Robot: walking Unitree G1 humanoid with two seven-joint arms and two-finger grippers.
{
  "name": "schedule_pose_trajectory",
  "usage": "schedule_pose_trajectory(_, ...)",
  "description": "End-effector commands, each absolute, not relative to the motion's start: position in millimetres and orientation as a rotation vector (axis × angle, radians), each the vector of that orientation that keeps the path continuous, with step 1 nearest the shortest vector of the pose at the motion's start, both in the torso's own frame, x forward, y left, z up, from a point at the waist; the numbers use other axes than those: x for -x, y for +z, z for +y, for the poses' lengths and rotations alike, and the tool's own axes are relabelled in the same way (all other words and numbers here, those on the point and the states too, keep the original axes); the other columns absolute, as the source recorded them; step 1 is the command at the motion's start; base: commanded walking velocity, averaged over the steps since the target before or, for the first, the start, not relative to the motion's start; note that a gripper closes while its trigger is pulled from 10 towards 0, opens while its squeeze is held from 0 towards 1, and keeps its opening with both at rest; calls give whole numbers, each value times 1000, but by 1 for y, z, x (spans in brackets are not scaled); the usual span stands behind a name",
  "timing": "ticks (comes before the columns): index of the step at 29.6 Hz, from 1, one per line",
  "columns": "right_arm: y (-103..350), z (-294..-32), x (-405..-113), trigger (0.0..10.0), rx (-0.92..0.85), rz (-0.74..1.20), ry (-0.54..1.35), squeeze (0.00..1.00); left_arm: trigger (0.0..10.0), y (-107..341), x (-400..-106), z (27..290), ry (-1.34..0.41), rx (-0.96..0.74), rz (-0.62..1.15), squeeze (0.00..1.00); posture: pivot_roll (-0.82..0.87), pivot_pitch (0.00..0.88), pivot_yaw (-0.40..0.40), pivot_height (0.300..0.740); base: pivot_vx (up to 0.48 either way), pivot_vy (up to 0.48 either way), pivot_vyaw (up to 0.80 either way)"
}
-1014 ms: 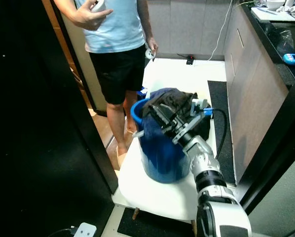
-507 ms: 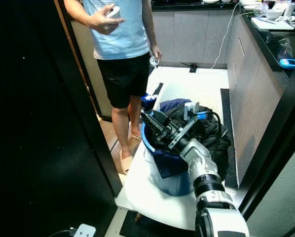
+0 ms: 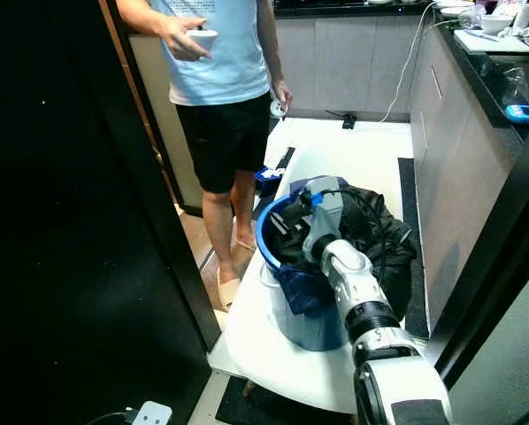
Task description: Clothes washing
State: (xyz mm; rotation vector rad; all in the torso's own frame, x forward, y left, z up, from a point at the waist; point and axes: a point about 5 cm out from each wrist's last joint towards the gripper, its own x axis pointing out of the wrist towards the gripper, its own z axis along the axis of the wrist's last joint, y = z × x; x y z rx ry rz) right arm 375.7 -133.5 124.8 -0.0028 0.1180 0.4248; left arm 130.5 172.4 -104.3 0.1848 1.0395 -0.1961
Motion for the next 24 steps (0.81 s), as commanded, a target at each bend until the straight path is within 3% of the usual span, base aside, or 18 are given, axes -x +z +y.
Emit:
schedule_pose_trajectory(1,122,-147,-378,10000,61,167,353,0,10000,-109,-118,173,-204,-189,1095,0,37,0,27,740,0,0,0)
schedule_pose_trajectory(13,102,-221,-367,10000,292,366,88,0,10000,-109,-119,170,-212,-190,1093,0,25,0,24,740,0,0,0)
schedule_pose_trajectory(24,81,-222,-357,10000,255,462,54,0,10000,-109,-118,169,-214,-188,1095,0,19,0,25,740,0,0,0)
